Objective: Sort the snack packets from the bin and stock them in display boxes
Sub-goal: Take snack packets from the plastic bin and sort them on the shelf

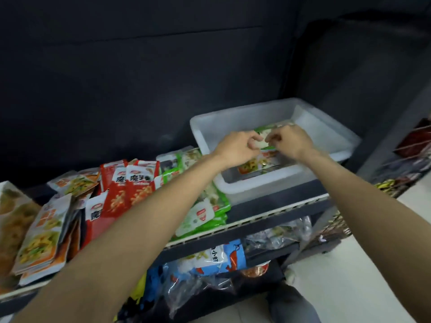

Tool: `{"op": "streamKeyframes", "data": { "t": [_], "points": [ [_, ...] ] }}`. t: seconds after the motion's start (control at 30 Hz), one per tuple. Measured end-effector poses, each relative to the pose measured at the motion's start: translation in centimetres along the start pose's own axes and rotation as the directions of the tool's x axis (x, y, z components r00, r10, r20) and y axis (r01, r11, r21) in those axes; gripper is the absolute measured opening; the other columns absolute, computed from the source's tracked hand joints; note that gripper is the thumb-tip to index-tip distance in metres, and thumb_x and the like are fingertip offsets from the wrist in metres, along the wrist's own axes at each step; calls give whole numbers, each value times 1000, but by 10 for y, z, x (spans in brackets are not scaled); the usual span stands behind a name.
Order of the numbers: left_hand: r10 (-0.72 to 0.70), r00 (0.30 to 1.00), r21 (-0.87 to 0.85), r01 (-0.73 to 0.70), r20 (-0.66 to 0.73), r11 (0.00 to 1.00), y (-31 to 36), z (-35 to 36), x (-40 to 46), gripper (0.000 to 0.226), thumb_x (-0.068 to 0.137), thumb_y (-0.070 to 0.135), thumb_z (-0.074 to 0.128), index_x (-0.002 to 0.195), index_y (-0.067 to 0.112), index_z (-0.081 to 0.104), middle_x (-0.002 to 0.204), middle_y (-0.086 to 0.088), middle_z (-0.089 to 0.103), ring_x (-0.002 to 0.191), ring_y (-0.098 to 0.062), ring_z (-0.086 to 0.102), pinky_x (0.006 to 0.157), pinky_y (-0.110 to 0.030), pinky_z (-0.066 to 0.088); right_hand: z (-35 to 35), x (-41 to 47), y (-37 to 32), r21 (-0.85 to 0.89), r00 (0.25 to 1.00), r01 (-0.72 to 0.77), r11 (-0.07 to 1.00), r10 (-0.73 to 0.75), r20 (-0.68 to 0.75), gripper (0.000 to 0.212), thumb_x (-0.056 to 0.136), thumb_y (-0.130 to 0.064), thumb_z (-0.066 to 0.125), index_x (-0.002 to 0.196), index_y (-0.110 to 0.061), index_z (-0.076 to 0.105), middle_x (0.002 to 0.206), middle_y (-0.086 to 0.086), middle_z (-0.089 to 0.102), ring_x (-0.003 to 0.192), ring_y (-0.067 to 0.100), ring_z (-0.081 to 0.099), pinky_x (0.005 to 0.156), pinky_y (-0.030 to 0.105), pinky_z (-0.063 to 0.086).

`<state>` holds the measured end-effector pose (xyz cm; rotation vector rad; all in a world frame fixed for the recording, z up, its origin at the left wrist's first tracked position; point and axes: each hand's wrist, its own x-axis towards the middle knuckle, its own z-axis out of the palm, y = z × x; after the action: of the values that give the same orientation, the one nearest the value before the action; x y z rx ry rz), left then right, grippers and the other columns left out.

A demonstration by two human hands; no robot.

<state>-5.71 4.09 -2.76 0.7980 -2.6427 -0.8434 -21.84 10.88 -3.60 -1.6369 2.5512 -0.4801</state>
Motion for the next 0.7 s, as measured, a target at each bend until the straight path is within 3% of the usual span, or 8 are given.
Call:
{"op": "streamKeyframes", "data": {
  "t": [0.1, 0.17, 0.27, 0.33, 0.4, 0.5, 0.6, 0.7],
  "points": [
    [-32, 989, 303, -14, 145, 953, -8, 28, 40, 50, 85, 29, 65, 131, 15, 51, 126, -6, 59, 115, -24, 54, 89, -28, 42, 4, 22, 11, -40, 995, -3, 999, 7, 99, 29, 91, -13, 51, 110, -25, 69, 123, 4, 64, 113, 25, 57, 97, 33, 44],
    [-85, 969, 458, -31, 230, 888, -14, 43, 58, 55, 82, 37, 67, 128, 13, 51, 128, -11, 55, 113, -28, 54, 87, -31, 43, 11, 34, 16, -128, 976, 28, 991, 1, 219, 32, 92, -14, 49, 117, -26, 65, 130, 5, 58, 115, 26, 55, 96, 32, 43],
    [-153, 940, 591, -61, 305, 804, -17, 53, 77, 67, 73, 45, 76, 128, 14, 51, 125, -9, 55, 108, -27, 55, 88, -32, 46, 24, 40, 23, -249, 870, 94, 964, 42, 491, 45, 87, -16, 57, 132, -24, 51, 132, 8, 53, 112, 25, 54, 89, 31, 43],
    [-168, 934, 606, -62, 315, 793, -17, 53, 85, 78, 68, 47, 80, 132, 16, 48, 127, -9, 53, 111, -25, 54, 89, -30, 45, 25, 42, 25, -267, 823, 116, 957, 58, 565, 61, 82, -19, 65, 138, -28, 42, 130, 7, 50, 112, 26, 52, 90, 32, 44],
    [-201, 922, 564, -22, 331, 826, -20, 50, 87, 84, 65, 47, 82, 133, 15, 44, 128, -6, 53, 112, -23, 53, 85, -27, 41, 24, 42, 25, -226, 840, 80, 971, 57, 540, 69, 79, -19, 68, 139, -31, 38, 131, 5, 46, 115, 26, 50, 96, 36, 44],
    [-219, 919, 527, 15, 328, 850, -22, 44, 82, 72, 74, 40, 77, 130, 14, 41, 127, -7, 55, 105, -23, 53, 77, -24, 37, 24, 43, 28, -144, 915, 10, 990, 49, 400, 63, 81, -18, 66, 139, -27, 41, 136, 5, 46, 119, 26, 48, 99, 35, 42],
    [-131, 974, 514, 19, 184, 858, -13, 33, 72, 46, 90, 24, 58, 131, 11, 41, 129, -13, 54, 114, -31, 53, 77, -28, 37, 14, 40, 22, 103, 960, -111, 988, 79, 267, 55, 86, -24, 64, 137, -21, 46, 135, 7, 51, 121, 24, 49, 98, 30, 40],
    [-46, 999, 385, 47, -12, 922, -3, 10, 57, 27, 93, 20, 51, 118, 11, 46, 121, -17, 58, 108, -36, 55, 73, -33, 37, -2, 29, 9, 426, 984, -177, 887, 164, 68, 61, 85, -26, 67, 138, -17, 40, 132, 9, 53, 120, 26, 50, 99, 32, 41]
  ]
}}
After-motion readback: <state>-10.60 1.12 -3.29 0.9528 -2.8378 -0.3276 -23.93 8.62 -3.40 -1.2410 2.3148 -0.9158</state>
